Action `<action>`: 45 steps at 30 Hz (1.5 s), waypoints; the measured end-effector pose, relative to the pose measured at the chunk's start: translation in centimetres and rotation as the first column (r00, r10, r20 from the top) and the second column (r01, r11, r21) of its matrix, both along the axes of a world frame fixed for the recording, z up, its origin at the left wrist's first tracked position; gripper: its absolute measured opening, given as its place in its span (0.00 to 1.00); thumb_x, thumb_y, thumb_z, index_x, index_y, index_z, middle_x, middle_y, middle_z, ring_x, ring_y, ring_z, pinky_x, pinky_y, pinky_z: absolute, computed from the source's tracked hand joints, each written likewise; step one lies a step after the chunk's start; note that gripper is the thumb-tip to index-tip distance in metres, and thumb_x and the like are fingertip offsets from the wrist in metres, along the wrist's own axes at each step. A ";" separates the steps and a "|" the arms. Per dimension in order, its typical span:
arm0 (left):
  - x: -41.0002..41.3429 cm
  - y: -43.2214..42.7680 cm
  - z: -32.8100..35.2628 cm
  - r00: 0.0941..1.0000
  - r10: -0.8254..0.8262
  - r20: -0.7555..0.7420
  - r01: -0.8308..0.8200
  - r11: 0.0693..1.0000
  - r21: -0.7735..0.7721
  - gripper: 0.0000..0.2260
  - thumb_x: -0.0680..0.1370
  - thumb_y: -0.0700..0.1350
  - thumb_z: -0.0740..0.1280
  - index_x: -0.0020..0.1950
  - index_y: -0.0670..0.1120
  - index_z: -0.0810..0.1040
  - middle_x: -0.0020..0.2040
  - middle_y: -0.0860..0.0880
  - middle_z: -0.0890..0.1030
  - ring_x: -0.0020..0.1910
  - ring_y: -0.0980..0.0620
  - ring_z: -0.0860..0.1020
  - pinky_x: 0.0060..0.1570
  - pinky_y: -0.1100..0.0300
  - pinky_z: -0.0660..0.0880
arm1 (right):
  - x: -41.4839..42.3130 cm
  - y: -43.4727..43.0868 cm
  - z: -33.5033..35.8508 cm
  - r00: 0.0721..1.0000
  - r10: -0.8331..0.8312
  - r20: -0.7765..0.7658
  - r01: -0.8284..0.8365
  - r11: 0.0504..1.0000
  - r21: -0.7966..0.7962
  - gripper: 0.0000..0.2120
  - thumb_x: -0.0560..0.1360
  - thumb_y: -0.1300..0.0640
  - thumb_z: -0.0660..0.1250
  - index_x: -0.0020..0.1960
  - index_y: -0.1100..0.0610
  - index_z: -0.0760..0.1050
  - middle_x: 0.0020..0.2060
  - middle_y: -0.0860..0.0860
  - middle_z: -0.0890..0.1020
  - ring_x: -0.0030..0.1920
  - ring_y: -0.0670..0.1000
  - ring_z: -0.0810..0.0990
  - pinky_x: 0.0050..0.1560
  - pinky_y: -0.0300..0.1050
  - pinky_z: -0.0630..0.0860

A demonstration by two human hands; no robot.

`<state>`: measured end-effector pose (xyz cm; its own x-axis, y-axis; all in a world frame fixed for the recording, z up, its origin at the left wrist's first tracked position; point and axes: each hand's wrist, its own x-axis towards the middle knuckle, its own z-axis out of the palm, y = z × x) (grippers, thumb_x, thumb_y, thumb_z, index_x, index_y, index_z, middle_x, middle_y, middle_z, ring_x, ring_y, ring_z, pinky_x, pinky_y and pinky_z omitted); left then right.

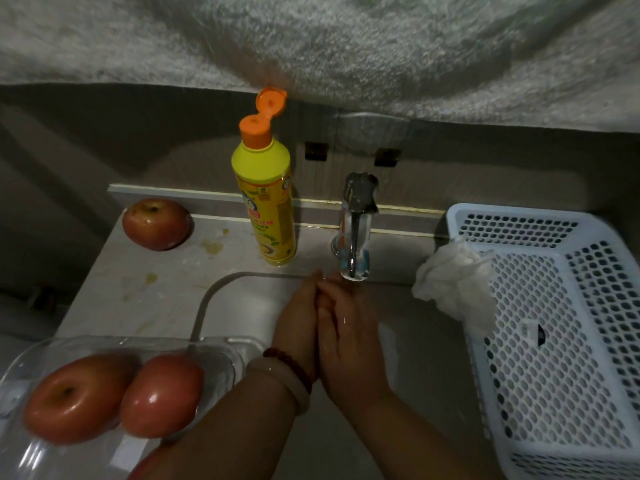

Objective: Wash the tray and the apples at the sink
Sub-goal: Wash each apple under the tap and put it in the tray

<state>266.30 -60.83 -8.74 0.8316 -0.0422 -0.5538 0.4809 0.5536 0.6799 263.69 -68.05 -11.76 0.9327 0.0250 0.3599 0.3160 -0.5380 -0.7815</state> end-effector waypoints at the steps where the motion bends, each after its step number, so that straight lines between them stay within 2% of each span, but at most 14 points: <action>1: 0.0 0.0 0.0 0.999 -0.021 0.037 0.022 0.999 -0.033 0.19 0.82 0.48 0.57 0.40 0.45 0.83 0.36 0.47 0.83 0.36 0.56 0.82 0.37 0.66 0.76 | -0.1 -0.1 -0.1 1.000 0.017 0.003 -0.017 1.000 0.017 0.15 0.79 0.52 0.57 0.64 0.49 0.72 0.60 0.50 0.76 0.61 0.44 0.72 0.64 0.31 0.62; 4: 0.0 -0.2 -0.5 0.995 -0.020 0.102 -0.003 0.974 0.225 0.12 0.79 0.49 0.62 0.48 0.44 0.82 0.42 0.44 0.83 0.43 0.53 0.83 0.39 0.62 0.77 | 0.3 0.1 1.3 0.939 -0.074 -0.337 0.211 0.896 0.391 0.12 0.76 0.45 0.62 0.56 0.45 0.78 0.52 0.47 0.82 0.53 0.45 0.80 0.55 0.43 0.76; 8: -0.3 -1.0 -0.3 0.992 0.100 0.076 -0.122 0.905 0.407 0.08 0.77 0.45 0.64 0.44 0.47 0.83 0.38 0.50 0.84 0.38 0.57 0.81 0.37 0.62 0.78 | 1.9 -0.3 2.3 0.546 0.272 -0.792 0.682 0.406 0.609 0.10 0.73 0.49 0.68 0.50 0.53 0.82 0.46 0.56 0.86 0.45 0.55 0.84 0.41 0.47 0.79; 12: 0.0 -1.2 -0.4 0.998 0.025 0.058 -0.052 0.850 0.524 0.08 0.78 0.46 0.63 0.46 0.45 0.81 0.41 0.50 0.83 0.44 0.52 0.81 0.49 0.55 0.78 | 1.2 0.0 1.4 0.812 0.024 -0.583 0.385 0.728 0.567 0.07 0.74 0.49 0.65 0.46 0.48 0.80 0.41 0.48 0.85 0.44 0.48 0.83 0.43 0.45 0.78; 17: -0.1 -1.1 0.0 0.999 0.006 0.045 -0.016 0.974 0.225 0.10 0.78 0.47 0.64 0.45 0.43 0.82 0.39 0.48 0.84 0.40 0.55 0.82 0.43 0.63 0.78 | 0.0 -1.0 -2.0 1.000 -0.009 -0.022 0.012 0.984 0.178 0.14 0.81 0.44 0.54 0.63 0.46 0.70 0.58 0.47 0.76 0.59 0.43 0.73 0.63 0.31 0.65; 20: -0.6 -1.2 -0.2 0.985 -0.027 0.170 -0.066 0.852 0.520 0.07 0.79 0.47 0.64 0.47 0.48 0.81 0.40 0.54 0.83 0.38 0.64 0.79 0.38 0.72 0.73 | 0.1 -0.2 -0.7 0.964 -0.103 -0.244 0.188 0.916 0.355 0.12 0.80 0.47 0.55 0.56 0.49 0.75 0.52 0.49 0.80 0.53 0.43 0.78 0.56 0.37 0.71; 24: -2.0 -1.3 -1.5 0.924 -0.120 0.363 -0.196 0.666 0.720 0.09 0.71 0.59 0.62 0.48 0.60 0.77 0.49 0.56 0.80 0.49 0.63 0.78 0.50 0.67 0.73 | 1.9 -0.7 1.9 0.551 0.374 -0.746 0.623 0.410 0.666 0.13 0.79 0.52 0.62 0.50 0.58 0.82 0.46 0.57 0.85 0.45 0.52 0.84 0.47 0.47 0.78; 26: -1.9 -1.3 -1.4 0.920 -0.105 0.378 -0.214 0.672 0.709 0.12 0.72 0.59 0.59 0.51 0.58 0.77 0.50 0.55 0.80 0.50 0.63 0.77 0.50 0.69 0.73 | 2.1 -0.8 2.3 0.570 0.360 -0.738 0.561 0.485 0.670 0.11 0.78 0.53 0.63 0.50 0.57 0.82 0.44 0.56 0.85 0.44 0.52 0.84 0.42 0.45 0.79; 29: -0.6 -1.2 -1.2 0.967 -0.103 0.233 -0.079 0.748 0.658 0.07 0.80 0.47 0.60 0.48 0.51 0.79 0.45 0.54 0.81 0.45 0.64 0.78 0.46 0.69 0.72 | 1.5 -0.4 1.5 0.839 0.012 -0.543 0.332 0.781 0.529 0.07 0.76 0.49 0.64 0.50 0.48 0.80 0.42 0.48 0.84 0.45 0.46 0.83 0.44 0.41 0.76; 34: 0.1 -0.5 -0.1 0.986 -0.122 -0.115 0.133 0.987 0.093 0.14 0.79 0.48 0.62 0.39 0.46 0.83 0.39 0.44 0.83 0.39 0.49 0.82 0.45 0.56 0.77 | -0.5 -1.7 -1.9 0.992 0.013 -0.122 0.014 0.976 0.218 0.16 0.78 0.44 0.59 0.65 0.43 0.69 0.61 0.46 0.76 0.62 0.43 0.74 0.64 0.34 0.68; 37: -0.8 -1.3 -0.5 0.996 -0.035 0.084 -0.005 0.900 0.435 0.10 0.79 0.45 0.63 0.41 0.48 0.82 0.40 0.47 0.84 0.42 0.52 0.81 0.45 0.59 0.76 | 0.3 -0.8 -0.3 0.916 -0.073 -0.395 0.241 0.887 0.395 0.13 0.78 0.48 0.60 0.57 0.52 0.77 0.52 0.47 0.82 0.54 0.46 0.80 0.55 0.38 0.75; 40: -1.7 -1.8 -1.0 0.942 -0.127 0.310 -0.141 0.686 0.713 0.06 0.78 0.49 0.61 0.47 0.57 0.78 0.47 0.55 0.81 0.48 0.61 0.78 0.51 0.66 0.73 | 2.2 -0.6 1.3 0.610 0.187 -0.770 0.609 0.511 0.607 0.07 0.75 0.55 0.66 0.46 0.57 0.81 0.39 0.53 0.85 0.42 0.51 0.83 0.41 0.42 0.77; 42: -1.8 -1.6 -1.2 0.934 -0.158 0.321 -0.130 0.685 0.717 0.08 0.78 0.50 0.58 0.49 0.59 0.76 0.49 0.58 0.79 0.50 0.64 0.77 0.53 0.69 0.71 | 2.7 -0.9 2.1 0.521 0.321 -0.791 0.691 0.386 0.611 0.10 0.73 0.52 0.68 0.48 0.57 0.81 0.40 0.55 0.85 0.43 0.52 0.83 0.41 0.45 0.77; 45: -1.2 -1.1 -0.8 0.980 -0.012 0.200 -0.100 0.837 0.539 0.11 0.83 0.45 0.57 0.59 0.55 0.77 0.54 0.55 0.80 0.52 0.64 0.77 0.51 0.70 0.74 | 2.6 -1.0 2.0 0.478 0.270 -0.836 0.716 0.432 0.549 0.12 0.73 0.47 0.69 0.49 0.55 0.81 0.40 0.55 0.85 0.41 0.55 0.83 0.42 0.48 0.78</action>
<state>265.15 -61.95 -9.59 0.9151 0.2581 -0.3097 0.2978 0.0850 0.9508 266.25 -69.06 -9.75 0.6470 -0.0474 -0.7610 -0.6319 0.5253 -0.5699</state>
